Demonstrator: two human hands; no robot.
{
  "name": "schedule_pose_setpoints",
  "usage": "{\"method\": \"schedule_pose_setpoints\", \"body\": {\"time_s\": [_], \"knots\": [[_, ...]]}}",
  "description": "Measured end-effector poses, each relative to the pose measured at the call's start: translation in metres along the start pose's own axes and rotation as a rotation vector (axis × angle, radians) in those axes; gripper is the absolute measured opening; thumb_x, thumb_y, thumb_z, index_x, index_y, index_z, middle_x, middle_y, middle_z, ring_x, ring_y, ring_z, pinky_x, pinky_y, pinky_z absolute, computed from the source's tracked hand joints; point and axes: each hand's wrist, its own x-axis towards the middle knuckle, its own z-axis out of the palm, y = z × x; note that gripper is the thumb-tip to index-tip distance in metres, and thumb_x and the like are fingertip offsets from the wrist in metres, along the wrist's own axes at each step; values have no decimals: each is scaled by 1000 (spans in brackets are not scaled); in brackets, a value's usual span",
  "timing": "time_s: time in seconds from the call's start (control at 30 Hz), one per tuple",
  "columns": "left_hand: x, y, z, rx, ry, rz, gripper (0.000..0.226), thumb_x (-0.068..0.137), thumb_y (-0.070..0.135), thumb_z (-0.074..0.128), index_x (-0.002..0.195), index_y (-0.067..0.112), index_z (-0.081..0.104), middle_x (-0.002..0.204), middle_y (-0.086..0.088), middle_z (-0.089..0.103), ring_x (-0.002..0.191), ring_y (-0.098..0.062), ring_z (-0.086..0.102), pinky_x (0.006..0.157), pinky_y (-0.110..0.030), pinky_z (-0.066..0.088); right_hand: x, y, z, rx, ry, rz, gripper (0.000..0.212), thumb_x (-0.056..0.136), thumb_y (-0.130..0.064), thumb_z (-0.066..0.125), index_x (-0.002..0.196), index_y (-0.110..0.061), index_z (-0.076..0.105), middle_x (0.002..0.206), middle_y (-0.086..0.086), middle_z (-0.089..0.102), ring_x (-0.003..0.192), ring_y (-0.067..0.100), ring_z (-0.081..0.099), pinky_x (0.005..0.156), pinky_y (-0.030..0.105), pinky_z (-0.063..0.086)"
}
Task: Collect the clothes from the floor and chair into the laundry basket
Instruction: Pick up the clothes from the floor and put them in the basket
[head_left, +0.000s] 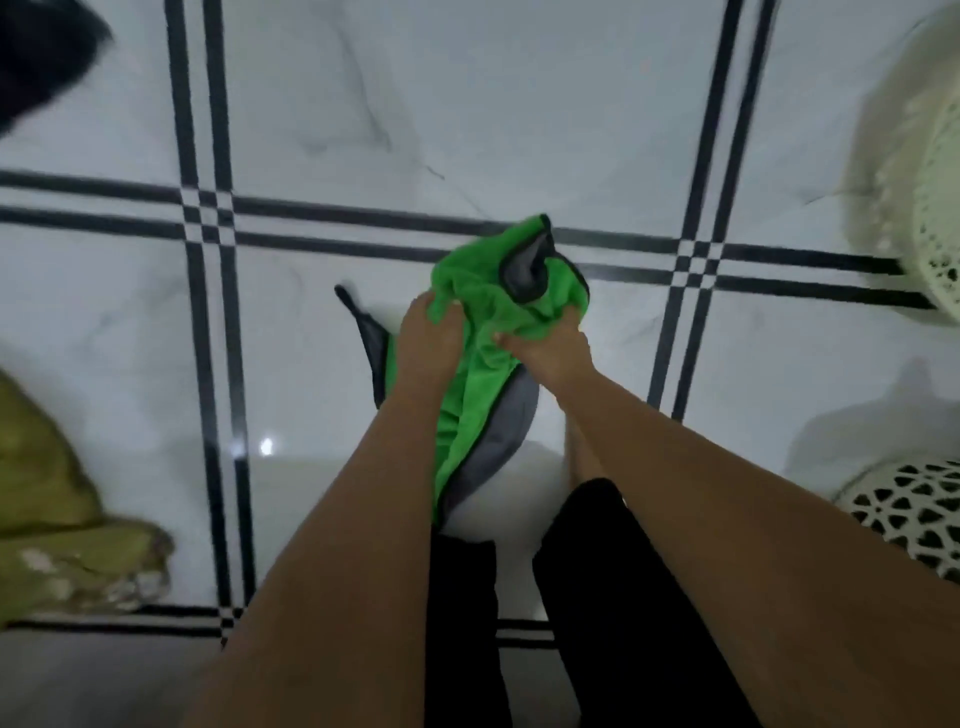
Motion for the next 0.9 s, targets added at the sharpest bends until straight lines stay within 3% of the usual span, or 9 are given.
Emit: {"method": "schedule_pose_setpoints", "body": {"time_s": [0.1,0.17,0.23,0.33,0.4,0.47,0.53,0.9], "knots": [[31,-31,7,-71,13,19,40,99,22,41,136,8,46,138,-10,51,113,-16,48,87,-19,33,35,11,45,-49,64,56,120,67,-39,83,151,-16,0,152,19,22,137,37,31,113,46,34],[44,-50,5,-104,33,13,41,100,23,40,138,10,44,139,-9,51,115,-16,49,87,-17,32,48,15,69,-144,117,52,122,69,-37,82,151,-18,-7,151,22,13,137,41,27,113,47,31],[49,-60,2,-155,38,7,44,99,26,39,141,13,42,141,-7,49,119,-17,49,95,-22,37,54,18,84,-186,187,26,103,80,-30,73,151,-17,0,148,21,19,129,42,38,106,47,37],[44,-66,-11,-226,45,14,45,99,29,40,141,16,42,143,-8,48,128,-23,48,109,-35,38,43,16,89,-200,189,-80,65,91,-19,58,145,-7,23,141,20,43,123,37,50,95,38,43],[31,-67,-35,-270,87,5,45,99,28,40,142,15,41,147,-8,44,133,-23,43,112,-33,34,16,2,90,-254,133,-145,53,89,-13,58,137,-2,36,134,19,53,122,35,52,87,31,42],[11,-64,-63,-294,131,-5,46,100,28,39,144,14,39,151,-6,39,138,-21,38,110,-26,29,-16,-20,91,-248,101,-172,50,85,-14,62,131,-3,44,128,19,57,119,36,53,86,28,42],[-13,-59,-102,-334,179,-8,46,100,27,37,144,13,37,153,-6,36,140,-19,34,110,-22,26,-57,-54,96,-230,77,-203,48,82,-16,65,126,-3,50,123,19,59,115,38,55,93,37,50],[-112,-90,-345,-633,408,-88,47,100,27,40,145,13,36,153,-5,35,141,-20,33,116,-30,24,-249,-196,215,-375,-61,-387,41,80,-18,69,117,-3,56,111,17,65,106,35,60,92,43,51]]}}
